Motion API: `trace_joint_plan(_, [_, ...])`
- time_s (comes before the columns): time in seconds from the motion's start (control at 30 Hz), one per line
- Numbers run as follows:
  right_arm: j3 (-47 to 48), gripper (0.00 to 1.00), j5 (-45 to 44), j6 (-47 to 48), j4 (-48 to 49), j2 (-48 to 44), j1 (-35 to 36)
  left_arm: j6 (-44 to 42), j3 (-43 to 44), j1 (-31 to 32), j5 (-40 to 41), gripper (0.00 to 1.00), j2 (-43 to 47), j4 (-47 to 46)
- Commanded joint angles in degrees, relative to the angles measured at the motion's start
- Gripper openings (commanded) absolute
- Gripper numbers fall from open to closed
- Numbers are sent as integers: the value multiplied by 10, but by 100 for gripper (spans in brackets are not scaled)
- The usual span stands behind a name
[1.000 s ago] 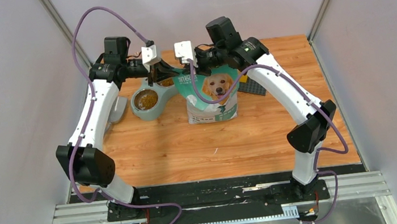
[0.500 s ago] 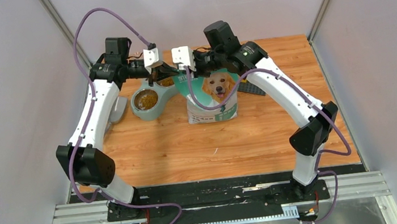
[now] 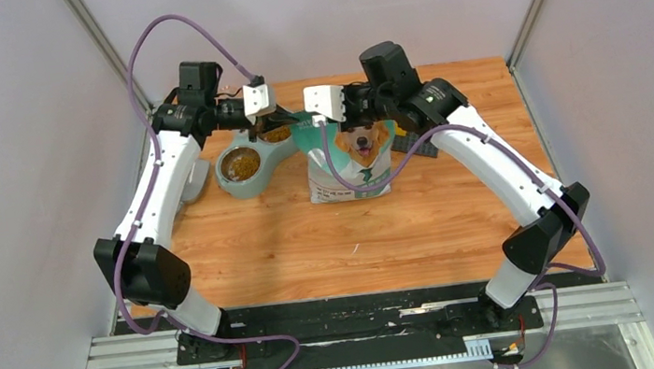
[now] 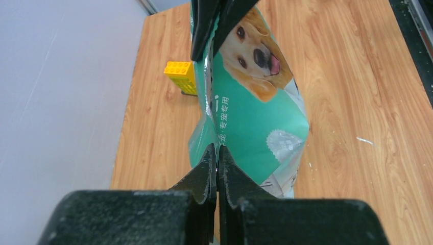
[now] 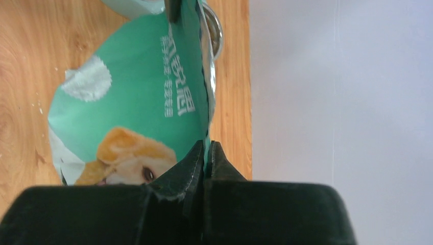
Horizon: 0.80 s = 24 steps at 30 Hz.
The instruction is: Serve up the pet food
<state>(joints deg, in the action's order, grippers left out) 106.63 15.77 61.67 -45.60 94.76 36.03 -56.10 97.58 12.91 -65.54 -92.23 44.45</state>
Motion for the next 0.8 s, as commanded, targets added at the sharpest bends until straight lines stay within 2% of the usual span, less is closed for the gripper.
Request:
trace_joint_plan(0.0, [-8, 0, -172, 30, -6, -62, -76, -10, 7, -20, 26, 0, 21, 63])
trace_joint_plan(0.3, [-17, 0, -169, 9, -13, -123, -149, -8, 19, -19, -1, 0, 21, 69])
trace_joint_plan(0.6, [-6, 0, -31, -34, -38, -176, -176, 27, 20, -8, -31, 0, 24, 40])
trace_joint_plan(0.77, [1, 0, -1, -46, -49, -180, -177, 42, 21, 2, -31, 0, 23, 22])
